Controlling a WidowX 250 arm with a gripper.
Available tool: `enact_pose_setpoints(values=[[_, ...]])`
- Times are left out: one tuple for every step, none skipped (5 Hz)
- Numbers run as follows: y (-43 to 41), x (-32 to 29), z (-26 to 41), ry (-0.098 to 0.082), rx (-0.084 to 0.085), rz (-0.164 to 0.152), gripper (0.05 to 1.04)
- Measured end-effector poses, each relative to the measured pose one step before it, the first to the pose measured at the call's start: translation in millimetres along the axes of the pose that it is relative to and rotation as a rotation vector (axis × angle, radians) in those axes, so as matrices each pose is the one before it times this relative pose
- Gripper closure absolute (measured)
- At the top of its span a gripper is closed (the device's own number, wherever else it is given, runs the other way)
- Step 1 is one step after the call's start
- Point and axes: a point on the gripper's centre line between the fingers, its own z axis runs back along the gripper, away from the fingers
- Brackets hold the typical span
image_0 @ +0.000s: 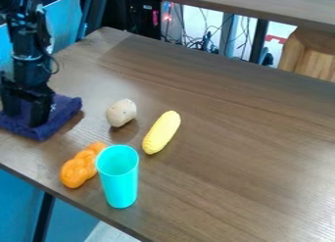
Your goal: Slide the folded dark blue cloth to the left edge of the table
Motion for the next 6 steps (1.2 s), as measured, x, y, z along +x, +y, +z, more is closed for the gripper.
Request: enact_pose_setpoints(values=[[6.77, -4.29, -4.22, 0.0161, -0.0164, 0.0164, 0.082], [4.14, -2.02, -0.74, 0.0101, -0.0071, 0.0073, 0.082], [4.11, -6.94, -1.55, 0.0269, -0.007, 0.0258, 0.082], [6.61, -15.26, -2.64, 0.0616, 0.0004, 0.0407, 0.082], [3.46, -5.67, 5.63, -0.0241, -0.009, 0.0078, 0.083], [-4.72, 7.72, 18.94, -0.1002, -0.008, -0.0493, 0.083]])
